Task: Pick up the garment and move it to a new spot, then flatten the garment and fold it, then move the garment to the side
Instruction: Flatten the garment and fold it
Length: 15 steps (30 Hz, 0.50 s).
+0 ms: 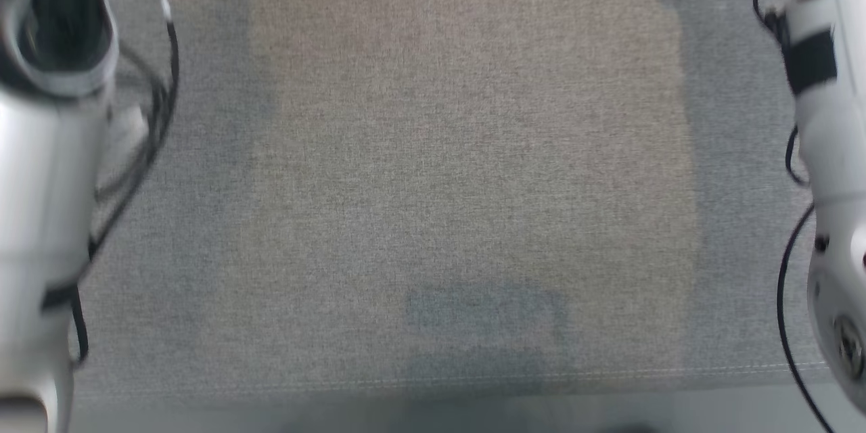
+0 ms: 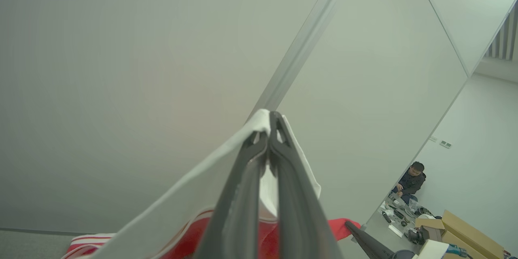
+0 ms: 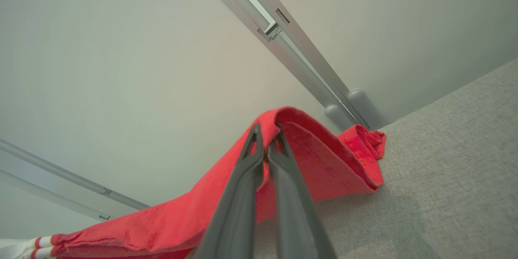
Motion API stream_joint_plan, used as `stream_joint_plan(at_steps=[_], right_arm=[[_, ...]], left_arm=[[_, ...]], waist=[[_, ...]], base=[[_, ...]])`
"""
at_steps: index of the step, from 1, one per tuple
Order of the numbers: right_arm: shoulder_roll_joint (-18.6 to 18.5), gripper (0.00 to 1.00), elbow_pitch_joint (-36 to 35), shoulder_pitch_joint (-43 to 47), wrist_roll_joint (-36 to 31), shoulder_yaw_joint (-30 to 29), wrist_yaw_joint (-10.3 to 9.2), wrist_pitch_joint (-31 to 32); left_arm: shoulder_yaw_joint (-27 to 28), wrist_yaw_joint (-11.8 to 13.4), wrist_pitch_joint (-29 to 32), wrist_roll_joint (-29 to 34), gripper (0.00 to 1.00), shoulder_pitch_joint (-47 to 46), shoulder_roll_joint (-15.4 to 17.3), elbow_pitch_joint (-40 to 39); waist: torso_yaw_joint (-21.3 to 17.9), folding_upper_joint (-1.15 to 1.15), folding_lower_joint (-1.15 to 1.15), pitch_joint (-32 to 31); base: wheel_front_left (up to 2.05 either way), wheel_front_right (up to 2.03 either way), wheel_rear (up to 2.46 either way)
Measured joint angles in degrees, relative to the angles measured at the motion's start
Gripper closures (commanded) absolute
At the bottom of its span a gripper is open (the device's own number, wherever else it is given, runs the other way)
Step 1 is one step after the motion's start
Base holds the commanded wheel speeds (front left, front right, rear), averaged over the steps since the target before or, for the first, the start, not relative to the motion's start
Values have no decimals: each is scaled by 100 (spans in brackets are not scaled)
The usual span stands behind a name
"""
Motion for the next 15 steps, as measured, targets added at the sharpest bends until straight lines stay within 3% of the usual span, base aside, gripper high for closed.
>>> stream_joint_plan(at_steps=[5,8,15], right_arm=[[-131,100,-882,1395,436,133,0,94],[-113,100,-1710,2624,764,182,0,233],[-109,100,-2689,4584,564,87,0,115]], left_arm=[[-67,155,-73,-136,100,1806,343,-1337],[-76,487,-203,-205,100,3311,608,-2278],[-126,846,-433,-27,100,5392,724,-2974]], waist=[[-57,0,0,-319],[-97,0,-1,-619],[-159,0,-1,-1133]], base=[[0,0,0],[0,0,0],[0,0,0]])
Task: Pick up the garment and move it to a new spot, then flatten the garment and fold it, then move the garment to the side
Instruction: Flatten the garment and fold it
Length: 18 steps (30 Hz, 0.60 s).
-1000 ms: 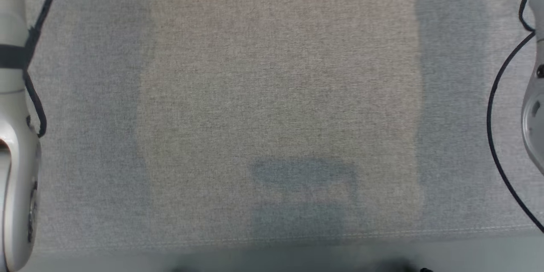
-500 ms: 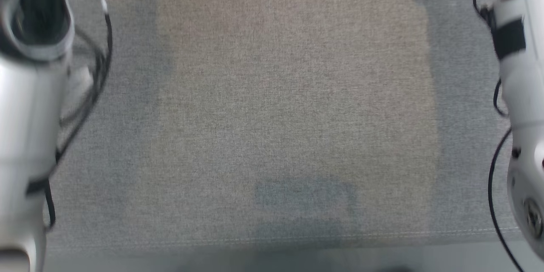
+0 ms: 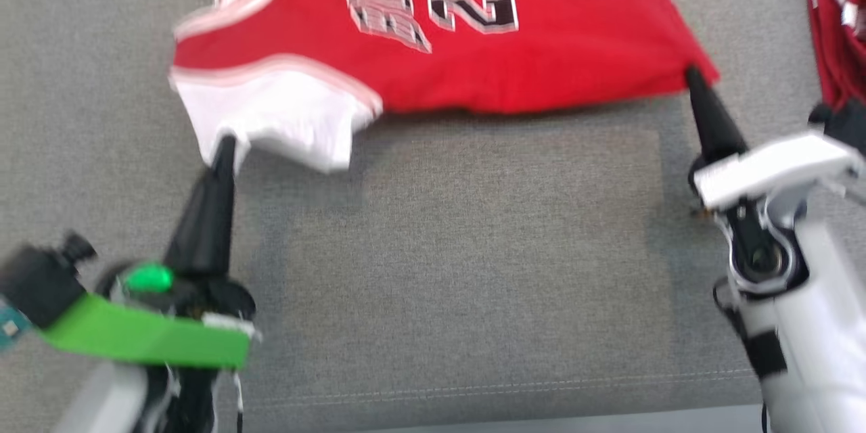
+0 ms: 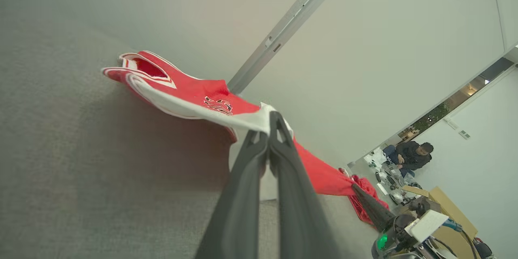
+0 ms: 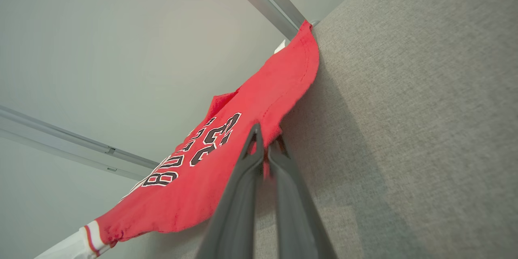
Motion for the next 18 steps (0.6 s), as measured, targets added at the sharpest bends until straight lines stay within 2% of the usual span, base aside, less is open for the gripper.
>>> stream_joint_plan(at_steps=[3,8,18], right_arm=[[80,100,-254,638,-118,-147,0,-51],[298,100,-584,1502,-307,-393,0,-5],[583,100,-1099,2537,-508,-832,0,381]], left_arm=[[-48,113,-43,285,100,572,-10,171],[22,147,-75,417,100,1274,-250,560],[244,-47,-93,505,100,2198,-650,977]], waist=[[-11,0,0,-198],[-16,0,0,-474],[-85,0,0,-838]], base=[[0,0,0],[0,0,0],[0,0,0]])
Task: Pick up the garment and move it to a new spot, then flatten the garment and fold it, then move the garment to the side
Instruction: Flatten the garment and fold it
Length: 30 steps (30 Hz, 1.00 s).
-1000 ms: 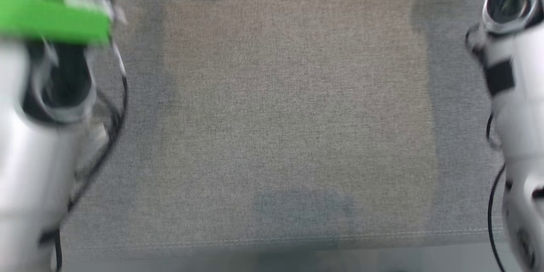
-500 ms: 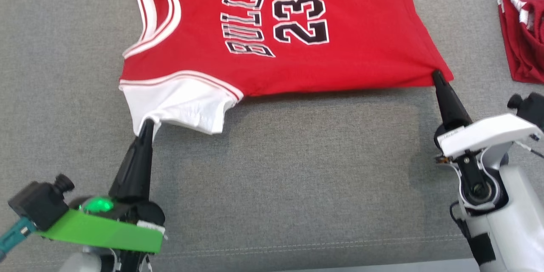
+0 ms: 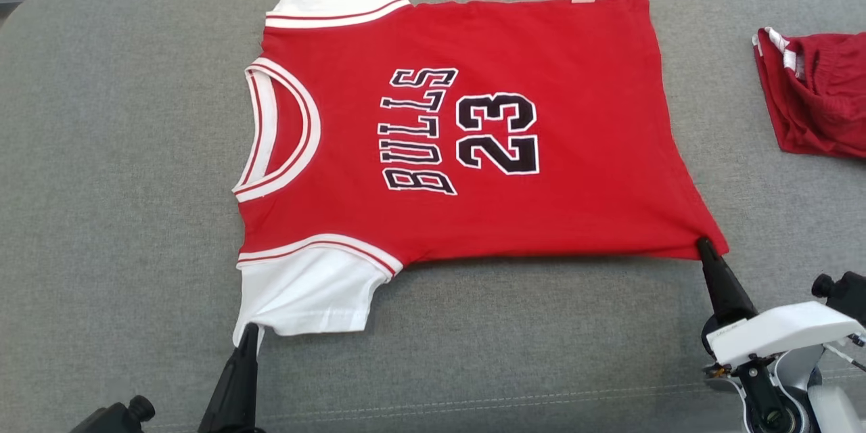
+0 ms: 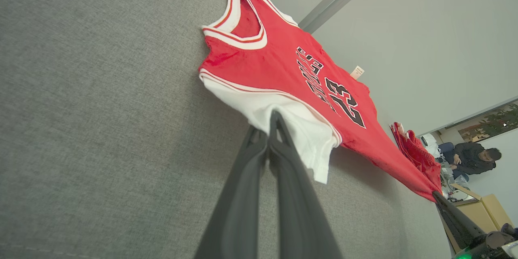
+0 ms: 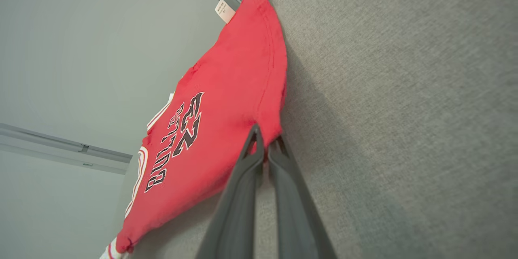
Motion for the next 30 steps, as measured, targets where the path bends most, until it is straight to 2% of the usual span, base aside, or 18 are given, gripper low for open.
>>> stream_joint_plan(at_steps=[15,22,30], right_arm=[[145,100,-524,769,-179,-235,0,544],[156,100,-222,681,-224,-240,0,641],[160,100,99,360,-379,-99,0,659]], left_arm=[[201,-149,-1,-78,100,733,11,-193],[110,-174,2,-34,100,602,-96,1],[-5,-319,169,-36,100,120,-140,156]], waist=[[-83,0,0,-154],[-75,0,0,-237],[-50,0,0,-349]], base=[[0,0,0],[0,0,0],[0,0,0]])
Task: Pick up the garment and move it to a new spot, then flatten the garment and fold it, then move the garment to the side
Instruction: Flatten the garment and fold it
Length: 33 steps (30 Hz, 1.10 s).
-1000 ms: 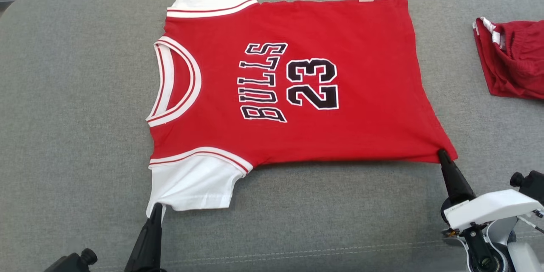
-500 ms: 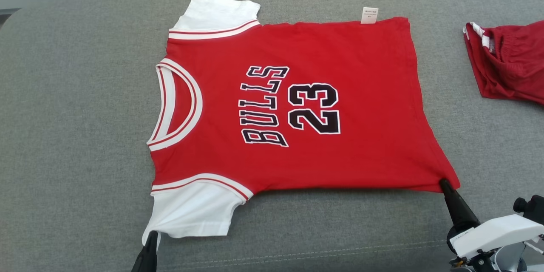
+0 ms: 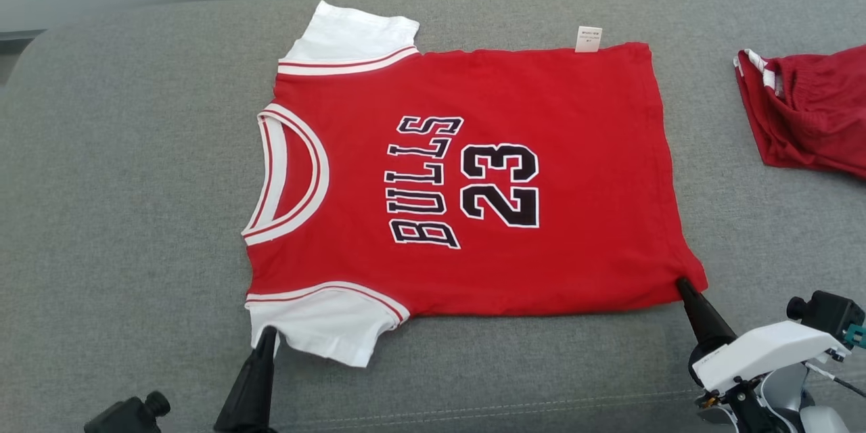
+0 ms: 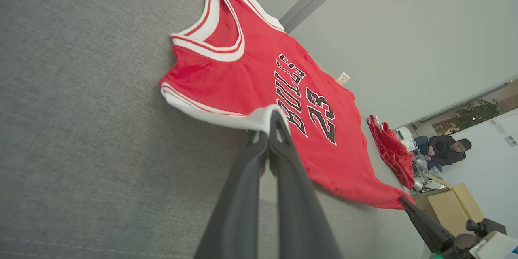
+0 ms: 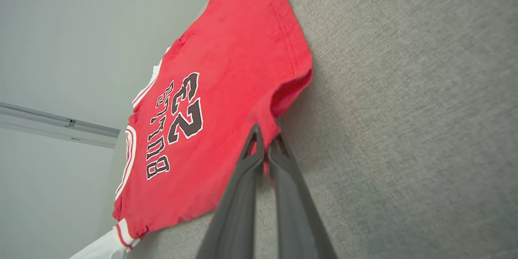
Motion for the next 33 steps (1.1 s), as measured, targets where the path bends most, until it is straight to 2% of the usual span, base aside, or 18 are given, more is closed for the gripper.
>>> stream_joint_plan(at_steps=[3,5,9,20,33], right_arm=[[3,100,126,-183,-1,2,0,29],[7,100,501,-564,23,-91,0,58],[8,100,965,-981,20,-235,0,64],[5,100,2465,-2230,-126,-390,0,-26],[4,100,3800,-3515,-694,-536,0,-77]], left_arm=[[-21,-46,119,-71,100,-302,-89,55],[-19,-42,299,-231,100,-906,-299,249],[-15,0,412,-310,100,-1438,-426,633],[12,-193,424,-409,100,-2769,-832,2390],[-181,-431,214,-238,100,-4119,-1049,4149]], waist=[[20,0,0,-59],[42,0,0,-154],[27,0,0,-182],[-55,0,0,-45],[-60,0,0,300]], base=[[0,0,0],[0,0,0],[0,0,0],[0,0,0],[0,0,0]])
